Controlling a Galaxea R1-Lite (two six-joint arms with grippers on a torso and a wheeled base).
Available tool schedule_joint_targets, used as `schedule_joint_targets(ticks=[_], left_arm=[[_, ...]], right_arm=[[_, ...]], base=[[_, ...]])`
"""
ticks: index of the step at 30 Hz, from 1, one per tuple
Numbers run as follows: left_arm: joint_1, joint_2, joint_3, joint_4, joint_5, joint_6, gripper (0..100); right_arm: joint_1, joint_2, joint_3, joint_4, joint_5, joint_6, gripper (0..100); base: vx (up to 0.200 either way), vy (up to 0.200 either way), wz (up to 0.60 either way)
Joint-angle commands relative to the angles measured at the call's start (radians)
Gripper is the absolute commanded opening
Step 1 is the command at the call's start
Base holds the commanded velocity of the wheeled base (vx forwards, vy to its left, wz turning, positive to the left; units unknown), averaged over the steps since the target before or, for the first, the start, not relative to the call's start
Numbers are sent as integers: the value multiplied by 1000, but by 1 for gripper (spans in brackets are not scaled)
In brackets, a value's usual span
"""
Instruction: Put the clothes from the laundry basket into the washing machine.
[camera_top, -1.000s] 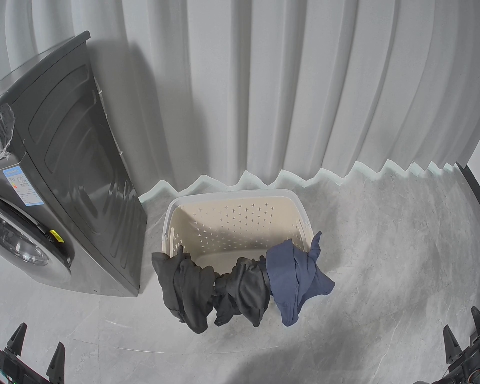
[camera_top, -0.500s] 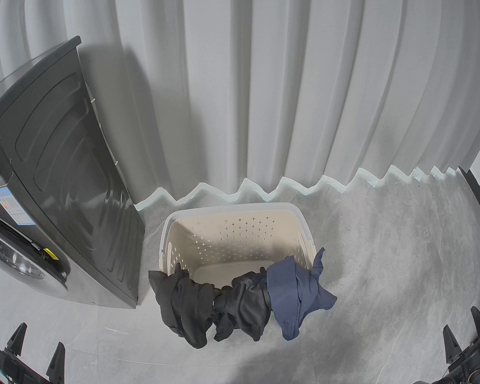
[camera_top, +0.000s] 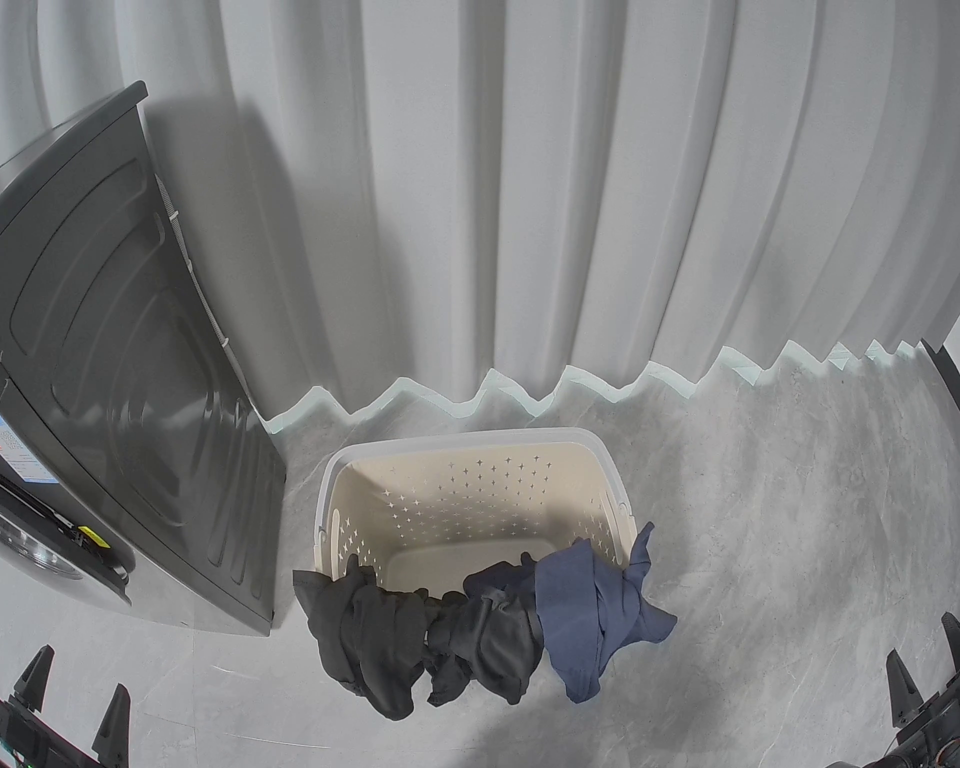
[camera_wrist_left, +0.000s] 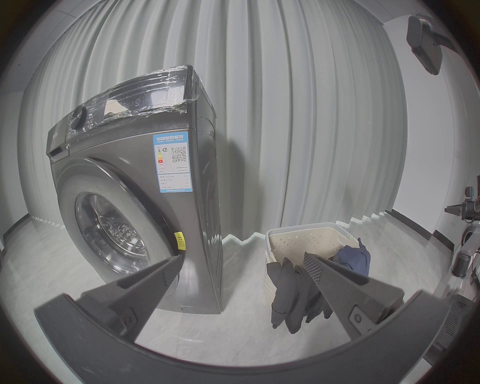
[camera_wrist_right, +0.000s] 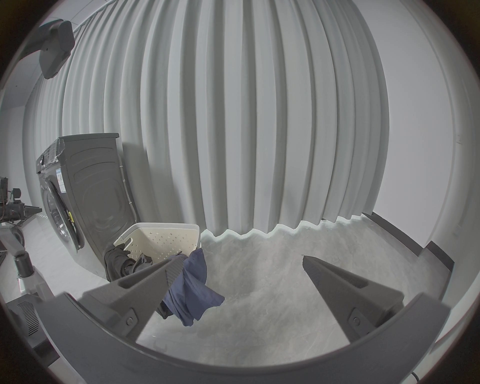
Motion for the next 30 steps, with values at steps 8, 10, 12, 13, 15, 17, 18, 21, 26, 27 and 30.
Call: schedule_joint_targets(ticks=[8,10,12,13,15,17,18,21,26,27,30], left_arm=[[0,-15,16,0,0,-3,100],[0,-15,16,0,0,-3,100],[0,-15,16,0,0,-3,100],[0,-15,16,0,0,-3,100],[0,-15,16,0,0,-3,100],[0,-15,16,0,2,-5,100],[0,-15,16,0,2,-5,100],[0,-13,16,0,2,-5,100],[0,-15,16,0,0,-3,100],[0,-13,16,0,0,-3,100],[0,-15,16,0,2,-5,100]], right_arm=[[1,-16,16,0,0,0,100],[1,-16,16,0,0,0,100],[1,-16,16,0,0,0,100],[1,-16,16,0,0,0,100],[1,-16,16,0,0,0,100],[1,-16,16,0,0,0,100],[1,-16,16,0,0,0,100],[1,-16,16,0,0,0,100],[1,-16,16,0,0,0,100],[1,-16,16,0,0,0,100],[1,-16,16,0,0,0,100]], base=[[150,0,0],[0,0,0],[0,0,0],[0,0,0],[0,0,0],[100,0,0],[200,0,0],[200,0,0],[40,0,0],[0,0,0],[0,0,0]])
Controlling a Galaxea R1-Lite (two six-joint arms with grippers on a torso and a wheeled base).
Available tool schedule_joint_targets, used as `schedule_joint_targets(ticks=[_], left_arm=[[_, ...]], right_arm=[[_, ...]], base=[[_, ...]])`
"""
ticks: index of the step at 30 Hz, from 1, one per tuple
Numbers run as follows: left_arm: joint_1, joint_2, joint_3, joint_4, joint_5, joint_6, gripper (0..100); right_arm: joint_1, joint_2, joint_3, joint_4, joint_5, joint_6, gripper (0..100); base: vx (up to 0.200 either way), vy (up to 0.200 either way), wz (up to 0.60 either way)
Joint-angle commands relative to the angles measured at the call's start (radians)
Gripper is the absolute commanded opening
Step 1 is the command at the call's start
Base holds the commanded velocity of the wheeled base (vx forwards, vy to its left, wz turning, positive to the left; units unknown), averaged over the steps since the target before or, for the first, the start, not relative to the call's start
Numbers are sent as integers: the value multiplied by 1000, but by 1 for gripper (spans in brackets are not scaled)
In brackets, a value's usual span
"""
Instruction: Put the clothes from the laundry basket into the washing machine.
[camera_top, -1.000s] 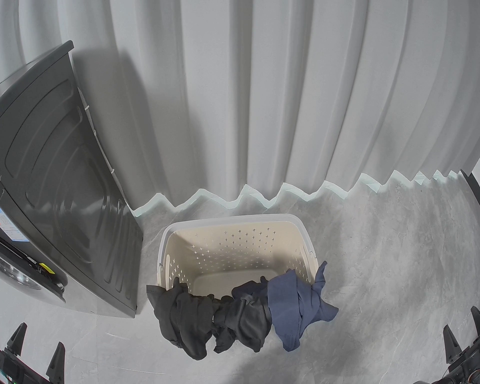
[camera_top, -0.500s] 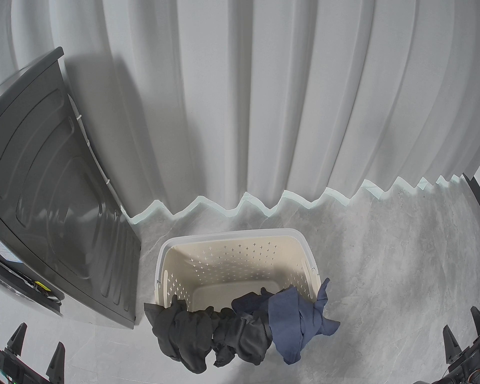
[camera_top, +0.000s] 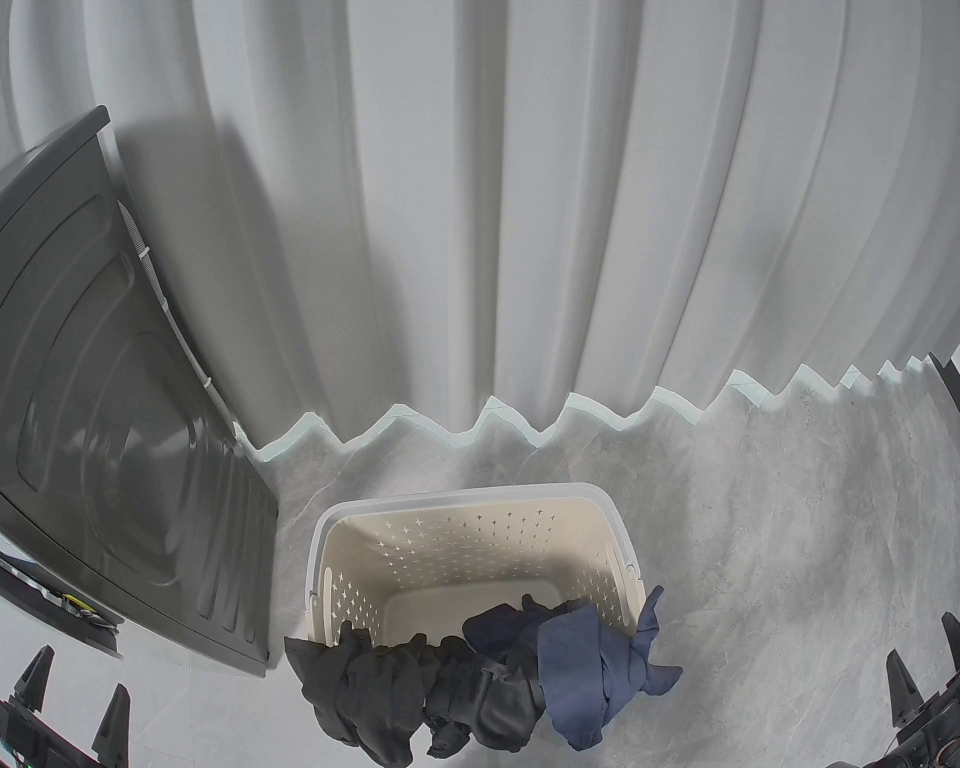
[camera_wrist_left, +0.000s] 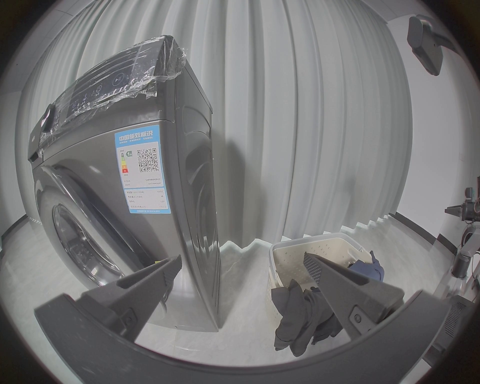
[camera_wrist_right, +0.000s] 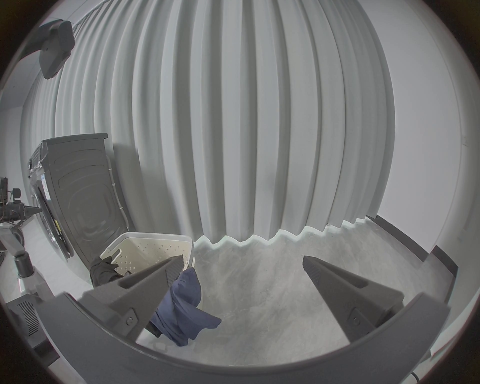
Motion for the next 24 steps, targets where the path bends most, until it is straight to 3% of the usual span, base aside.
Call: schedule_joint_targets(ticks=[1,7,16,24], left_arm=[[0,-13,16,0,2,-4,100],[0,-13,16,0,1,-4,100],[0,-15,16,0,-1,-4,100],[0,-13,16,0,1,-6,100]], right_arm=[[0,-16,16,0,1,-1,100],[0,-16,16,0,1,-1,100],[0,-16,16,0,1,-1,100],[0,-16,16,0,1,-1,100]], base=[[0,0,0],[200,0,0],[0,0,0],[200,0,0]])
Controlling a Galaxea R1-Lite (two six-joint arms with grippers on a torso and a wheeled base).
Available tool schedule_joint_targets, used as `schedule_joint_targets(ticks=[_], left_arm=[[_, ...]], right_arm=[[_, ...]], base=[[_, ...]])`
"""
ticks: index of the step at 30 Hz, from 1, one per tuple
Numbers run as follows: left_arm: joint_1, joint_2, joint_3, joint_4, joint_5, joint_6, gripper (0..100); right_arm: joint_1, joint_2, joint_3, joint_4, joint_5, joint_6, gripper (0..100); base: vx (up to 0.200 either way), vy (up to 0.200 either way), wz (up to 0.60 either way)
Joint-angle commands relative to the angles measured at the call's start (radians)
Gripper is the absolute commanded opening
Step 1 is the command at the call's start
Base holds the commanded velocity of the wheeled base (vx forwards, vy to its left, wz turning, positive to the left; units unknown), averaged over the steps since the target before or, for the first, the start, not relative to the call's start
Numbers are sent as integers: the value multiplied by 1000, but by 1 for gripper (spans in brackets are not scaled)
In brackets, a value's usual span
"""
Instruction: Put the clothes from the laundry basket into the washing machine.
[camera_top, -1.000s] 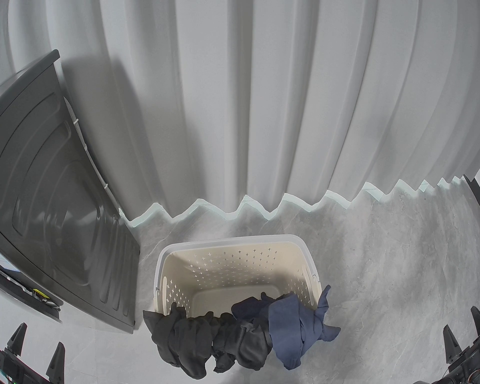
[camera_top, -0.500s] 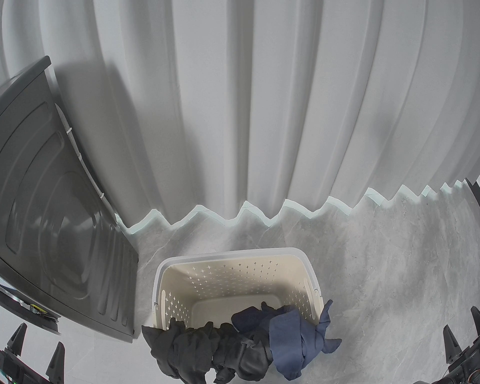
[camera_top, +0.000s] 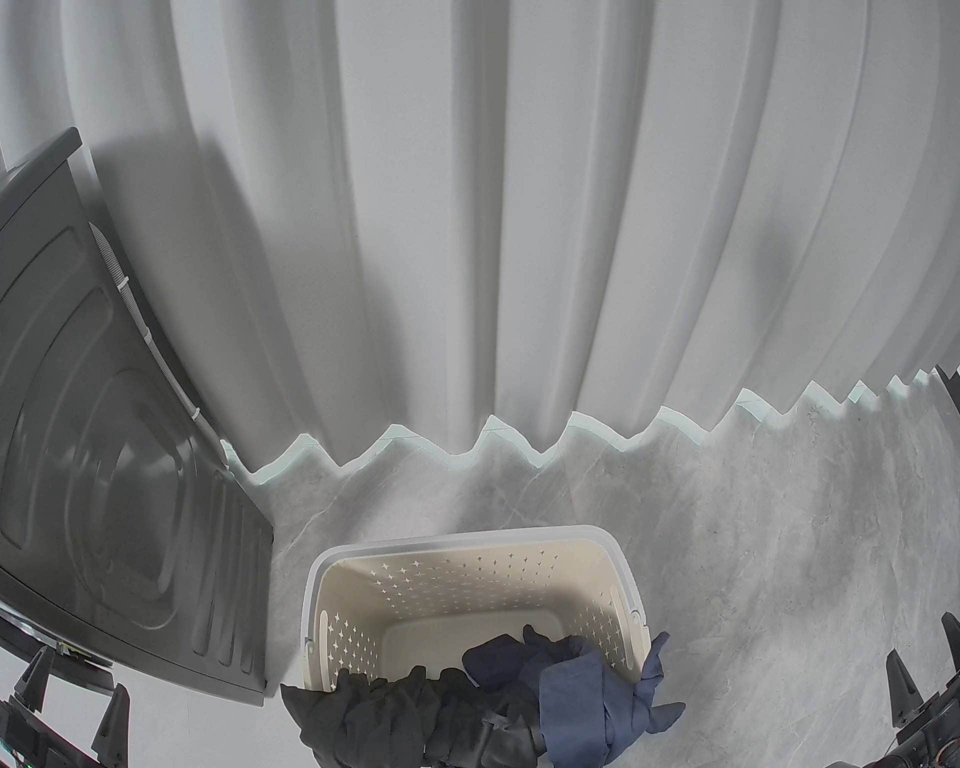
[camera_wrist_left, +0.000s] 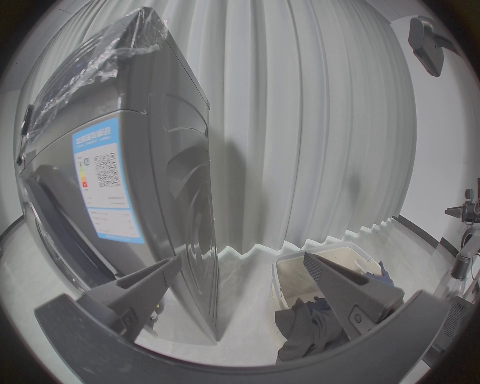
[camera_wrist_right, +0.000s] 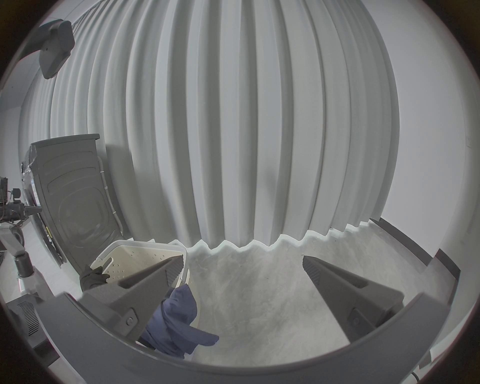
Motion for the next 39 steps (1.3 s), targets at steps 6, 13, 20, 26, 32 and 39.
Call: schedule_joint_targets(ticks=[6,13,20,26,32,39], left_arm=[[0,-13,16,-2,-2,2,100],[0,-13,16,-2,0,-2,100],[0,-15,16,0,0,2,100],[0,-13,16,0,0,2,100],[0,-15,16,-2,-2,2,100],[0,-15,16,-2,-2,2,100]], right_arm=[[1,-16,16,0,1,0,100],[1,-16,16,0,1,0,100],[1,-16,16,0,1,0,100],[1,-16,16,0,1,0,100],[1,-16,16,0,1,0,100],[1,-16,16,0,1,0,100]], base=[[33,0,0],[0,0,0],[86,0,0],[0,0,0],[0,0,0],[0,0,0]])
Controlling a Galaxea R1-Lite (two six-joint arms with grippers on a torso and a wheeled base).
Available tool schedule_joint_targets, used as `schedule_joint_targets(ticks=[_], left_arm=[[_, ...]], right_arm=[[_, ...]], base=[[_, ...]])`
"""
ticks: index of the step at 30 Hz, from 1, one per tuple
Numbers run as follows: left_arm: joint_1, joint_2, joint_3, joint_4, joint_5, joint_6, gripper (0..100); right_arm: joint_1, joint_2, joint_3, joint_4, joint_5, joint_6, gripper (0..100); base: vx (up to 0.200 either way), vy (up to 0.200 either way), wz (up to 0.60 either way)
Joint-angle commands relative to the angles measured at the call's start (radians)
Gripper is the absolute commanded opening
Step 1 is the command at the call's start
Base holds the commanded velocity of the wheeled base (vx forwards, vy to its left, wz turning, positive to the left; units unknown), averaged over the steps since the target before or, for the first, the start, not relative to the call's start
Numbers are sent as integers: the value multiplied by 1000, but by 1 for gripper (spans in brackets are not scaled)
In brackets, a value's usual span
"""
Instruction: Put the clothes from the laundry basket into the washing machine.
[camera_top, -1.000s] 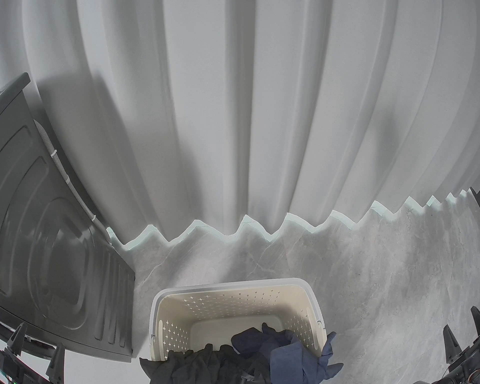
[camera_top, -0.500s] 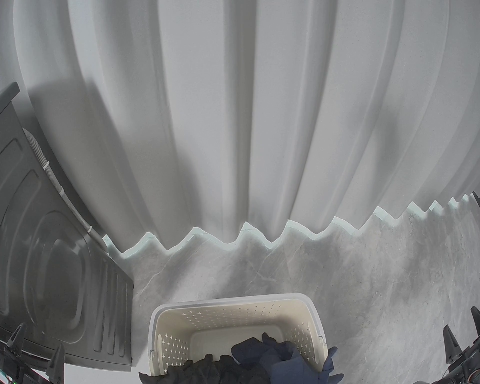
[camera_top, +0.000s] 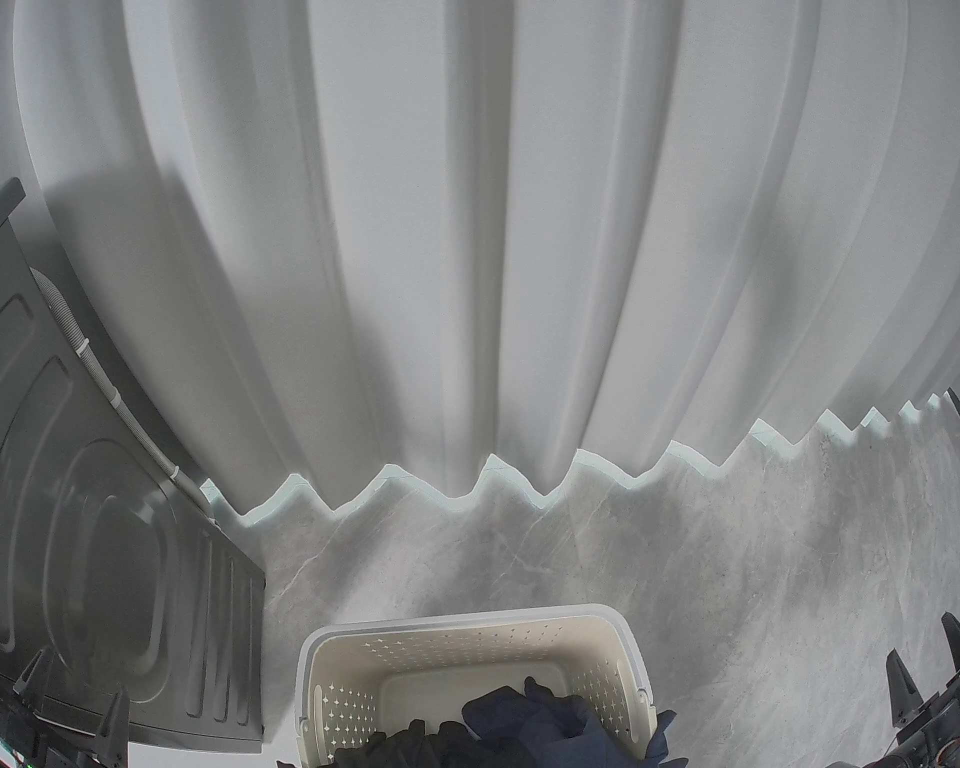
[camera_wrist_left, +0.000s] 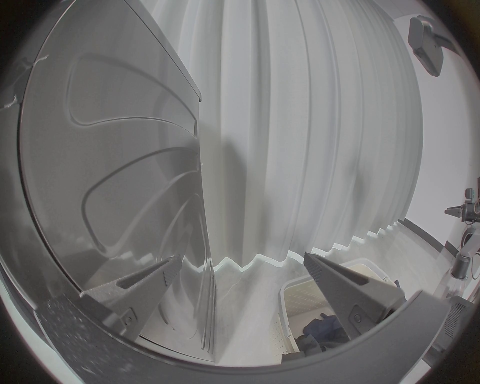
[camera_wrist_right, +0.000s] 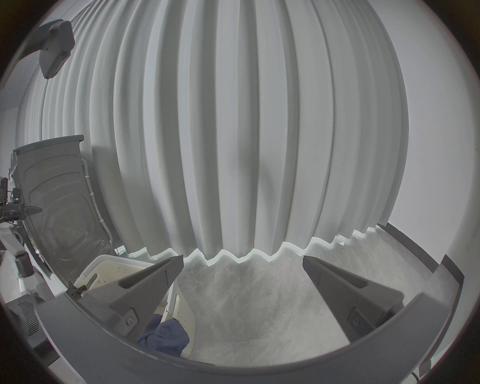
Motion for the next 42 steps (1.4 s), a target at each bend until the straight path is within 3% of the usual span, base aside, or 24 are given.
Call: schedule_joint_targets(ticks=[1,25,42], left_arm=[[0,-15,16,0,0,0,100],[0,-15,16,0,0,0,100],[0,-15,16,1,0,0,100]], right_arm=[[0,-16,16,0,1,-1,100],[0,-16,16,0,1,-1,100],[0,-16,16,0,1,-1,100]], base=[[0,0,0],[0,0,0],[-200,0,0]])
